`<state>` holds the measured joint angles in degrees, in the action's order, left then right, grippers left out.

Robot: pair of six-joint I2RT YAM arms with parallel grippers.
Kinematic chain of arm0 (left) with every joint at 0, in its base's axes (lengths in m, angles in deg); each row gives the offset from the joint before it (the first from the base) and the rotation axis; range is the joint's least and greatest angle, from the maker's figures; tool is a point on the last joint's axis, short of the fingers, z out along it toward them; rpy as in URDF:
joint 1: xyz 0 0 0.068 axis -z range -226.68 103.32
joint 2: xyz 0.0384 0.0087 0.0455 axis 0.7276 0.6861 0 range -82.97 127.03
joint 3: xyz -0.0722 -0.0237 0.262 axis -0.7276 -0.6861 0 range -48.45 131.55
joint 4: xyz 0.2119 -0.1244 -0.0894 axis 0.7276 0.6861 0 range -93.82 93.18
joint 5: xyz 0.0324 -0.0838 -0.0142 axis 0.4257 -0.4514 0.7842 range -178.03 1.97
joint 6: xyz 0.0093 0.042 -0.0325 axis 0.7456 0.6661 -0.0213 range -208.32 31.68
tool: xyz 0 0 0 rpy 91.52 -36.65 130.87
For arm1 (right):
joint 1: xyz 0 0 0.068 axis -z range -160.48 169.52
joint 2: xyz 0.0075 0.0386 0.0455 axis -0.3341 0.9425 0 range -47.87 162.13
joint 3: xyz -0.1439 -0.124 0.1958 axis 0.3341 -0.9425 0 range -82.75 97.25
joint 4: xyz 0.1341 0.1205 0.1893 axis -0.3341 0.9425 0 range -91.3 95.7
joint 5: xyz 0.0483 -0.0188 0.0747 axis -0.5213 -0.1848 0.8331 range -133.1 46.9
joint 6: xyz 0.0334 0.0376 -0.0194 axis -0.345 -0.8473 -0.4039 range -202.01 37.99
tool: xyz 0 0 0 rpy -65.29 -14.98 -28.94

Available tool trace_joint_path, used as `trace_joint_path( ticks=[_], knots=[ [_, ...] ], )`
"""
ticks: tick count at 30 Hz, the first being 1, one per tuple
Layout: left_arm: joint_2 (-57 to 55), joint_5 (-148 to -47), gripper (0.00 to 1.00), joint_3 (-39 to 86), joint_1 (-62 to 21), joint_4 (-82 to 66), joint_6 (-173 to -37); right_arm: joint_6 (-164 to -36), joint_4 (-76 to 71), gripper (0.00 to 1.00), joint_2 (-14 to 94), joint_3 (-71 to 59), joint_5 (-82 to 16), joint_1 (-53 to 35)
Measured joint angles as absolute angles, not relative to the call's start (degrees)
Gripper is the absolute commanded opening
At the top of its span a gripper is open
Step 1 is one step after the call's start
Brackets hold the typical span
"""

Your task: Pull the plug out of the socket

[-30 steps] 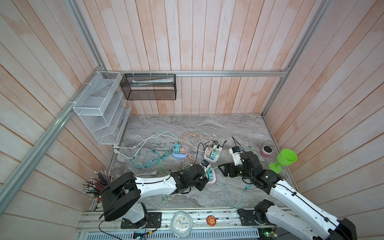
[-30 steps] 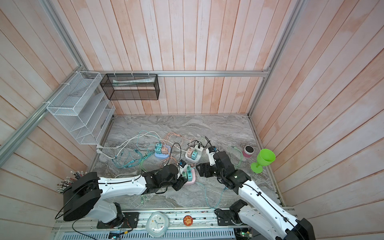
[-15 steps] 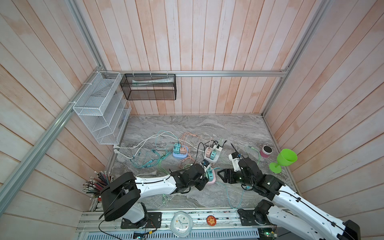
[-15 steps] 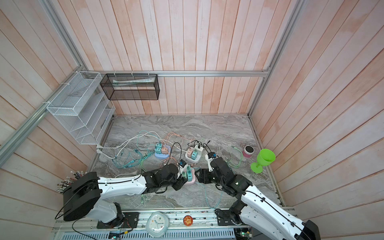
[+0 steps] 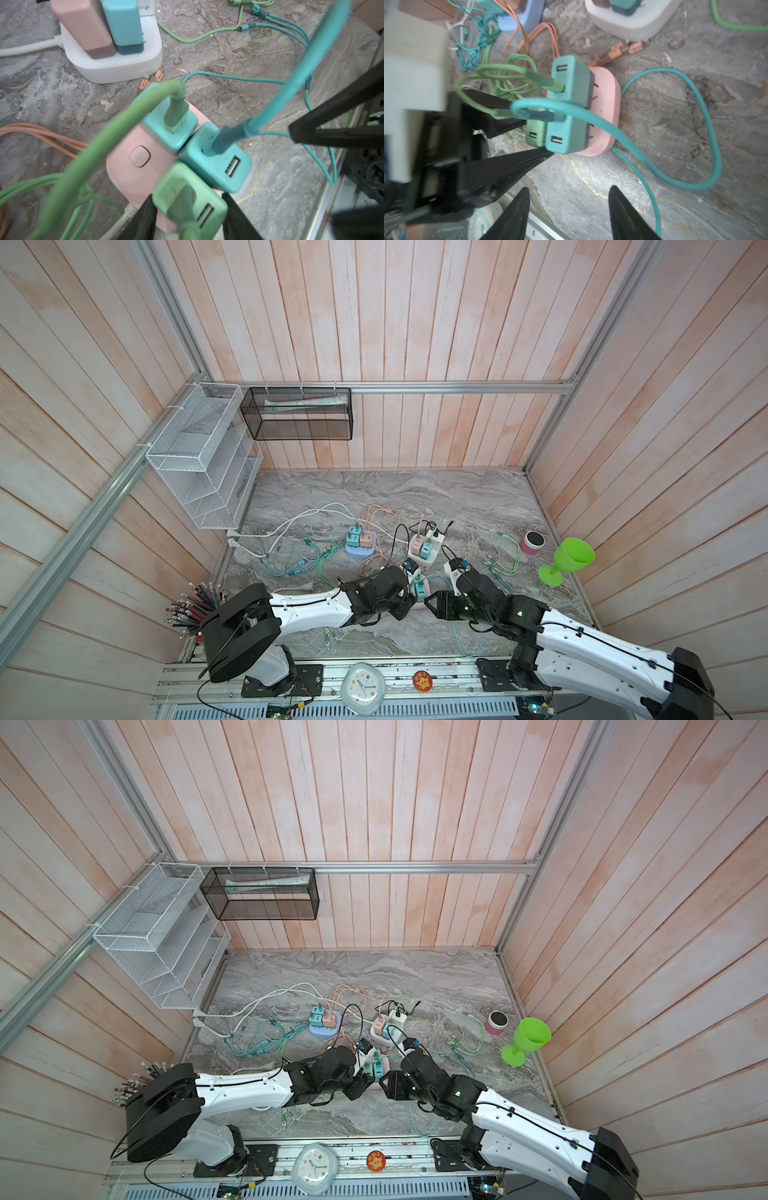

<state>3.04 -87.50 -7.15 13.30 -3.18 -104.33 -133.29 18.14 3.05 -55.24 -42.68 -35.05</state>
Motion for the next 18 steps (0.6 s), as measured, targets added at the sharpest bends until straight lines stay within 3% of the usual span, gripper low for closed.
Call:
trace_joint_path(
  ticks=[18],
  knots=[
    [1.80,-87.85,0.58,-7.28,13.20,-3.88,-102.37,-130.19,-0.48,0.52,12.67,-58.37,-40.21,-29.32]
  ],
)
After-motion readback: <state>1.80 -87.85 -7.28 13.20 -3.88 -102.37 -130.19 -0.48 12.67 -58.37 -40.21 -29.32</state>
